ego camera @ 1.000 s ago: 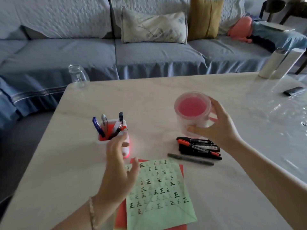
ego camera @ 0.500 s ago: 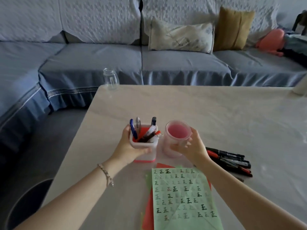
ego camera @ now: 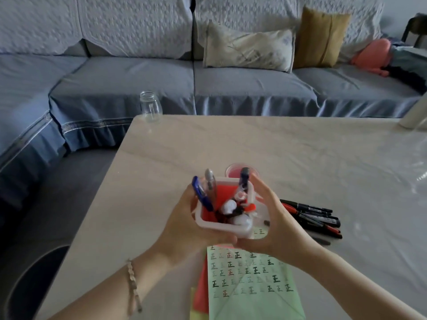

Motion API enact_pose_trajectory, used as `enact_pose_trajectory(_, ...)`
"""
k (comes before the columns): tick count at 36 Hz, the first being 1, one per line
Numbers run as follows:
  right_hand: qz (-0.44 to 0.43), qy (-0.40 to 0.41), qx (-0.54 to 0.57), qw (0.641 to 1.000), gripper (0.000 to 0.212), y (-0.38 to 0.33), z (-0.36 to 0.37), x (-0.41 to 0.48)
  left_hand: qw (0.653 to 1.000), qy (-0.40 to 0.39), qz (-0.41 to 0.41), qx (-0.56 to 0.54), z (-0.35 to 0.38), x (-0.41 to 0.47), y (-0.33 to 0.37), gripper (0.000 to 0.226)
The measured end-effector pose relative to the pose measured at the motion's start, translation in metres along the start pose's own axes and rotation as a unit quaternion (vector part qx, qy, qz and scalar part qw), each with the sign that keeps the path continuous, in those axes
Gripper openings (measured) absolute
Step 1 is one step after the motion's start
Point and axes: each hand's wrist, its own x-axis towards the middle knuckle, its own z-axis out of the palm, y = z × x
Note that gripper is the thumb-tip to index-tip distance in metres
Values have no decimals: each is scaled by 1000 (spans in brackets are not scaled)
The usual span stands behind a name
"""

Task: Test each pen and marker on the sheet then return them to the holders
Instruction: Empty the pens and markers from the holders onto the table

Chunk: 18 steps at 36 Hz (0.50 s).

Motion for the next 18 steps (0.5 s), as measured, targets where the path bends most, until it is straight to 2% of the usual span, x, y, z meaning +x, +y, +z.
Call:
enact_pose_trajectory(2, -1, -7, 35, 999, 104, 1, -9, -12, 999, -34, 3, -2, 19, -1, 4, 75)
enact_pose_trajectory(5, 34, 14, 59, 998, 94, 11, -24, -37, 994, -95, -38, -33, 48, 2, -1, 56)
enact_pose_trajectory(7, 76, 34, 32, 996, 94, 24, -34, -53, 989, -118, -81, -36, 67, 3, -9, 65)
enact_pose_trajectory(10, 135, 65, -72, 986, 94, 43, -59, -71, 987, -93, -131, 9, 93, 8, -25, 100)
enact_pose_trajectory(12, 156, 64, -163, 972, 94, 53, -80, -78, 986, -72, -143, 43, 110, 14, -32, 108)
enact_pose_trajectory(14, 172, 53, -253, 951, 95, 58, -100, -79, 987, -57, -138, 58, 125, 21, -39, 108)
enact_pose_trajectory(18, 187, 19, -398, 898, 94, 66, -128, -66, 987, -21, -126, 93, 151, 38, -51, 91)
